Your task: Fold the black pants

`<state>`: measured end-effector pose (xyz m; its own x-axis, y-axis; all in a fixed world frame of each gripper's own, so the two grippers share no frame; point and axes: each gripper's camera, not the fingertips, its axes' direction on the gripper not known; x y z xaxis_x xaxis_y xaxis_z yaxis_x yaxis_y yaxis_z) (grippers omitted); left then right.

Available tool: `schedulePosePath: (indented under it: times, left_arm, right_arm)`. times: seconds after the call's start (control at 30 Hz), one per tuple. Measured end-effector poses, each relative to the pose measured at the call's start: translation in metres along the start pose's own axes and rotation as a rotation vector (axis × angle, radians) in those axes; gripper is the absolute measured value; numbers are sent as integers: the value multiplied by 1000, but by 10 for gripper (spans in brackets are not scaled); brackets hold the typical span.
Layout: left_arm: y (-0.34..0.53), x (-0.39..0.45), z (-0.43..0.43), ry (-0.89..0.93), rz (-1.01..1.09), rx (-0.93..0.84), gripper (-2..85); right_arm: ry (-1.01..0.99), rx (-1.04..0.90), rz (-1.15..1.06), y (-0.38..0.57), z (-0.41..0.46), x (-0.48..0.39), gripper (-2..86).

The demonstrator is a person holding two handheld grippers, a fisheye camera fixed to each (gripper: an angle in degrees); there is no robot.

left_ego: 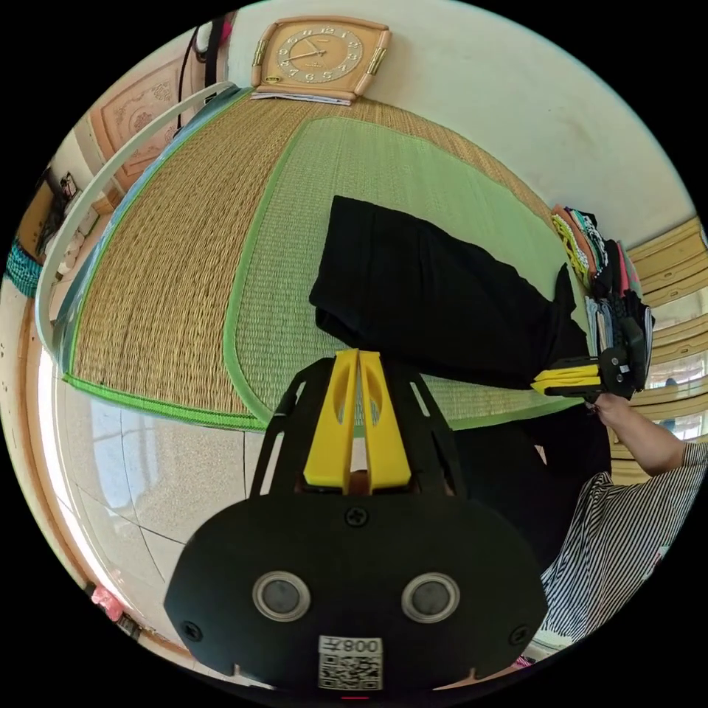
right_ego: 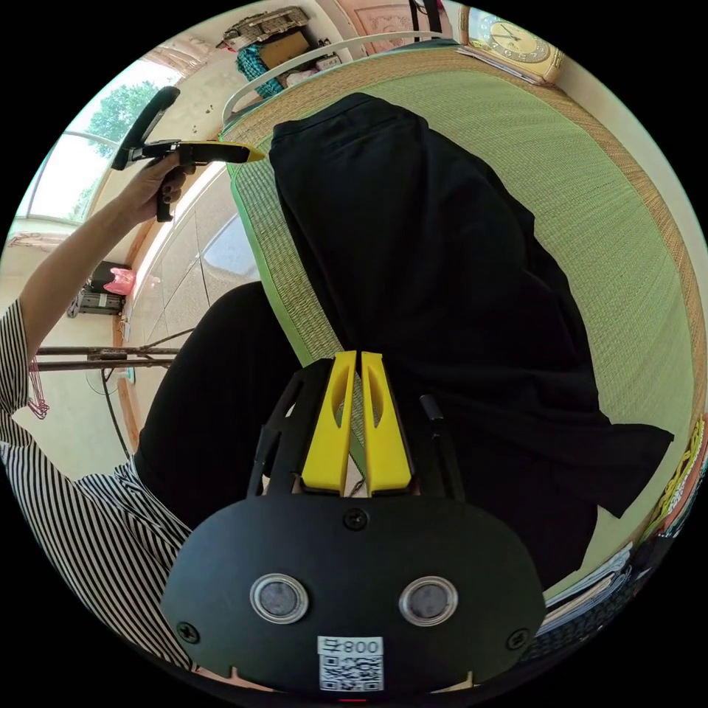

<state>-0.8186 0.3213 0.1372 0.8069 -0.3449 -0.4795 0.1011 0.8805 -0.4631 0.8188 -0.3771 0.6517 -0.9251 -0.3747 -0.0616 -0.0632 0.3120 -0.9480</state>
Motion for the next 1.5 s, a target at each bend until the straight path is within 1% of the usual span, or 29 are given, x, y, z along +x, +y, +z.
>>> schedulePosePath:
  times: [0.07, 0.1, 0.13, 0.23, 0.37, 0.43, 0.6, 0.73, 0.9, 1.0, 1.07, 1.1, 1.2, 1.33, 1.37, 1.4, 1.5]
  left_arm:
    - [10, -3, 0, 106, -9, 97, 1]
    - [12, -2, 0, 123, -5, 115, 1]
    - [13, 0, 3, 131, 4, 134, 1]
    - [14, 2, 13, 62, -7, 160, 1]
    - [19, -11, 35, 129, -61, 175, 2]
    - [22, -13, 44, 117, -69, 154, 2]
    - [27, -16, 60, 132, -71, 182, 2]
    - [26, -19, 88, 92, -97, 111, 1]
    - [29, -20, 119, 68, -126, 68, 1]
    - [32, -12, 122, 85, -144, 141, 1]
    - [33, 8, 124, 136, -102, 211, 1]
    - [33, 14, 127, 156, -84, 218, 1]
    - [24, 54, 153, 212, 27, 169, 1]
    - [10, 102, 209, 141, 146, 3, 2]
    - [9, 108, 222, 113, 135, -27, 2]
    - [9, 111, 224, 113, 131, -7, 3]
    - [4, 122, 234, 172, 101, -4, 5]
  right_arm:
    - [-2, 5, -3, 4, 0, 3, 10]
    - [-7, 9, -1, 7, 0, 6, 9]
    - [-10, 10, -1, 8, 0, 7, 9]
    - [-15, 11, -12, 16, -3, 12, 9]
    - [-27, 39, -13, 31, -13, 20, 10]
    - [-26, 50, -7, 37, -18, 25, 10]
    - [-42, 68, 12, 52, -26, 39, 10]
    - [-54, 59, 37, 64, -25, 50, 10]
    - [-77, 39, 59, 76, -22, 63, 11]
    - [-108, 59, 83, 85, -28, 70, 11]
    - [-134, 85, 96, 93, -34, 75, 10]
    - [-161, 95, 117, 100, -37, 80, 9]
    - [-233, 118, 173, 123, -45, 93, 4]
    - [-255, 183, 261, 155, -63, 113, 2]
    - [-234, 205, 293, 164, -70, 122, 2]
    - [-208, 219, 325, 171, -75, 132, 2]
    - [-157, 241, 422, 185, -80, 162, 3]
